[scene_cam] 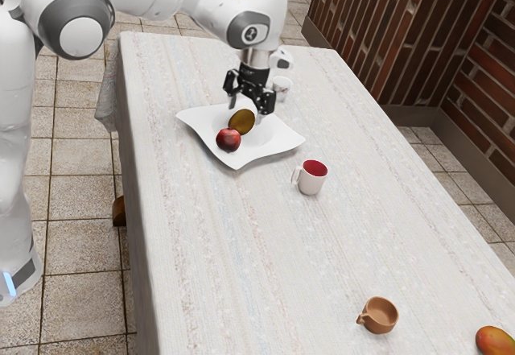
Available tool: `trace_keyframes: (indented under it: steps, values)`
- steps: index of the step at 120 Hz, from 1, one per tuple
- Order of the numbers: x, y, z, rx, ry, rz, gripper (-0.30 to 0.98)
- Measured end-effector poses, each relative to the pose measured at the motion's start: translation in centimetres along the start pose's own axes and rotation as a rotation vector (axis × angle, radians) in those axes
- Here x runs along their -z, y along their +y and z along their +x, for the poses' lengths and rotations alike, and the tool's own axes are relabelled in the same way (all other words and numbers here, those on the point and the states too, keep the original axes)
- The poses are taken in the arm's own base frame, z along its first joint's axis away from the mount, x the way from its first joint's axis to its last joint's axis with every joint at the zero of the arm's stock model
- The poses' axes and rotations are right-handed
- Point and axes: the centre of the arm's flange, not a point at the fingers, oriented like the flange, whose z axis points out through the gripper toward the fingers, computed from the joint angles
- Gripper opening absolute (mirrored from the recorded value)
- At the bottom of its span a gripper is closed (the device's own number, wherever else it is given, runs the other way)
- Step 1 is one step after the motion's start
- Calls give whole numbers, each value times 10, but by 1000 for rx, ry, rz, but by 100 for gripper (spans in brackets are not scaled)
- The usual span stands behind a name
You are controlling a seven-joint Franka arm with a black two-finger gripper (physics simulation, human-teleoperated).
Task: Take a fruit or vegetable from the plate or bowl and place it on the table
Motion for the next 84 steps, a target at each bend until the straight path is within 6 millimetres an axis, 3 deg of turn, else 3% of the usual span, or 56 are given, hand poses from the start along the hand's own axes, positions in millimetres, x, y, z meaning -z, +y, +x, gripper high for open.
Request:
trace_keyframes:
  steps: [15,48,71,84]
  values:
    - [-6,-7,0,19,-2,0,69]
    - [-30,-1,5,30,-18,13,68]
    - [-33,0,7,42,-20,3,41]
    - [-34,1,7,45,-19,4,34]
